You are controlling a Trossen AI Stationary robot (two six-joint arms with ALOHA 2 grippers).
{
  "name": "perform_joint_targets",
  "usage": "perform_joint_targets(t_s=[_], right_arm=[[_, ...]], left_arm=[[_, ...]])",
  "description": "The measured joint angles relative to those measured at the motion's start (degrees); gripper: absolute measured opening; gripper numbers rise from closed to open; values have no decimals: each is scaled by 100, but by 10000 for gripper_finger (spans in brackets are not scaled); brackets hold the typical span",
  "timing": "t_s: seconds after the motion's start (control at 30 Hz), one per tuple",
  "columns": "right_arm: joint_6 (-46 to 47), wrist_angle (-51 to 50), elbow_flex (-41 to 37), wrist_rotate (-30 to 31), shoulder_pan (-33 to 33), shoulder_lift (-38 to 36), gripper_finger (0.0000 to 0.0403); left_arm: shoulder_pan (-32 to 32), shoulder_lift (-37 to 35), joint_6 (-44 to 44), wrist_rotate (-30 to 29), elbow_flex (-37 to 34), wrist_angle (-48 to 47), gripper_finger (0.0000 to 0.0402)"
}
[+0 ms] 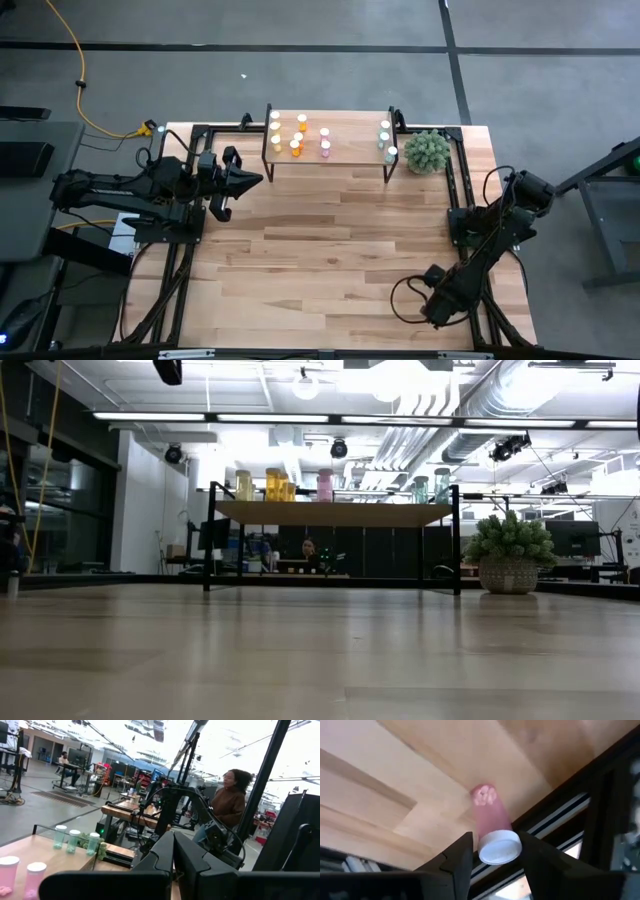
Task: Pick and place medicine bottles onto shelf by color
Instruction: Put the pink pill bottle aligned with the other pink bottles on the shelf
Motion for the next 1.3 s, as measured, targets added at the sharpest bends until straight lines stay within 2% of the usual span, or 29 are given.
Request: perform_joint_targets(t_s=[0.13, 0.43, 0.77, 0.93, 1.1, 1.3], right_arm=[[59, 365, -324, -477, 2, 1, 148], [146, 498, -346, -336, -13, 1, 147], [134, 682, -340, -345, -13, 1, 115], [88, 490, -60, -286, -13, 1, 108], [-134, 7, 514, 80, -15, 1, 108], [-1309, -644, 1554, 1223, -582, 1, 108]], left_arm=[[-1, 0, 1, 0, 0, 0, 0], [0, 0, -11, 1, 0, 0, 0], [0, 0, -1, -28, 0, 0, 0], [-2, 0, 30, -36, 0, 0, 0], [2, 0, 46, -44, 0, 0, 0], [2, 0, 46, -44, 0, 2, 0]])
